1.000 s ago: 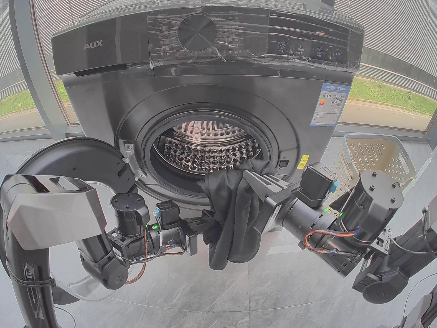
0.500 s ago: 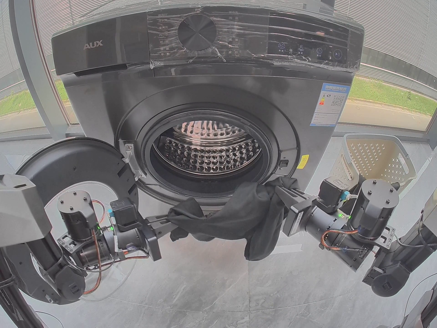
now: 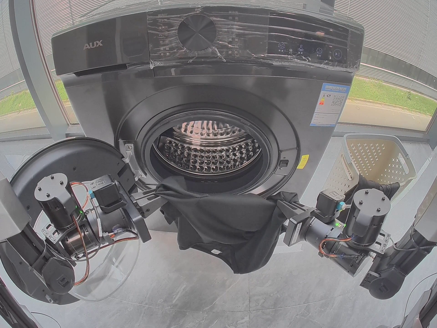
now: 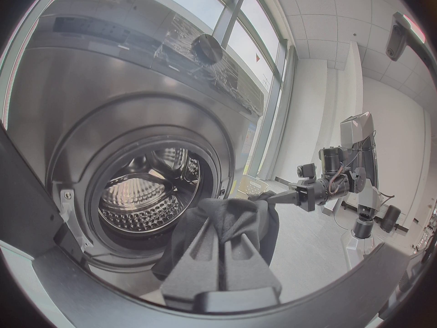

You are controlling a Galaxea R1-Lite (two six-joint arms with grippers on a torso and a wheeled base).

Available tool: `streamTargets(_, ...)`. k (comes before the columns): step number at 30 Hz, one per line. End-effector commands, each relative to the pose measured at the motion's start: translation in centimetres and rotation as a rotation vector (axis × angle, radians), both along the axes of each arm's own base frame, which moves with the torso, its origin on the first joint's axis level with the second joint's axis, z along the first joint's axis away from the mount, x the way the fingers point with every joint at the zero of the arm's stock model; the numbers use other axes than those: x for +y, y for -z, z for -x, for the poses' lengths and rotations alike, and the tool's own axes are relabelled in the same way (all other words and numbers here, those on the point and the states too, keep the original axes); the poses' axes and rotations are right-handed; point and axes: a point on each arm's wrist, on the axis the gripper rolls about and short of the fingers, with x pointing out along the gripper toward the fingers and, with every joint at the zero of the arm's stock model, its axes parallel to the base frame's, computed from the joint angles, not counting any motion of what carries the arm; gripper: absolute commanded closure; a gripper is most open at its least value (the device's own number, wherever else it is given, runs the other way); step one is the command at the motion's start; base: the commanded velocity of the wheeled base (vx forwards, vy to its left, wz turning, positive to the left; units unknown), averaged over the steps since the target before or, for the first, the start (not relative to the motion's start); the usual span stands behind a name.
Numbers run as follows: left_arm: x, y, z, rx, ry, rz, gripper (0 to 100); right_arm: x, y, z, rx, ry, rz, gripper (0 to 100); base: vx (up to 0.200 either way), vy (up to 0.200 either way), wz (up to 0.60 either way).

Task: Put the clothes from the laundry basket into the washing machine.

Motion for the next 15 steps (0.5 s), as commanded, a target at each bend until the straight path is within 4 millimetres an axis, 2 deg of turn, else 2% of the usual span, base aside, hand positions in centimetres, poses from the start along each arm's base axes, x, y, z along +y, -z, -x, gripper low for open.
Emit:
streamTargets(1, -0.1, -0.7, -0.3, -0.029, -0.002, 0.013, 100, 0.1, 0.3, 0.0, 0.008, -0.007, 0.005, 100, 0.000, 0.000, 0.00)
streamTargets(6, -0.1, -0.7, -0.4, -0.032, -0.004, 0.014, 100, 0.0, 0.6, 0.5, 0.013, -0.025, 0.009, 100, 0.000, 0.000, 0.00)
streamTargets(7, -0.2, -0.8, -0.5, -0.038, -0.005, 0.017, 100, 0.0, 0.7, 0.7, 0.020, -0.030, 0.015, 0, 0.000, 0.000, 0.00)
streamTargets(15, -0.7, -1.7, -1.3, -0.058, -0.064, 0.057, 100, -1.0, 3.6, 3.2, 0.146, -0.112, 0.115, 0, 0.000, 0.000, 0.00)
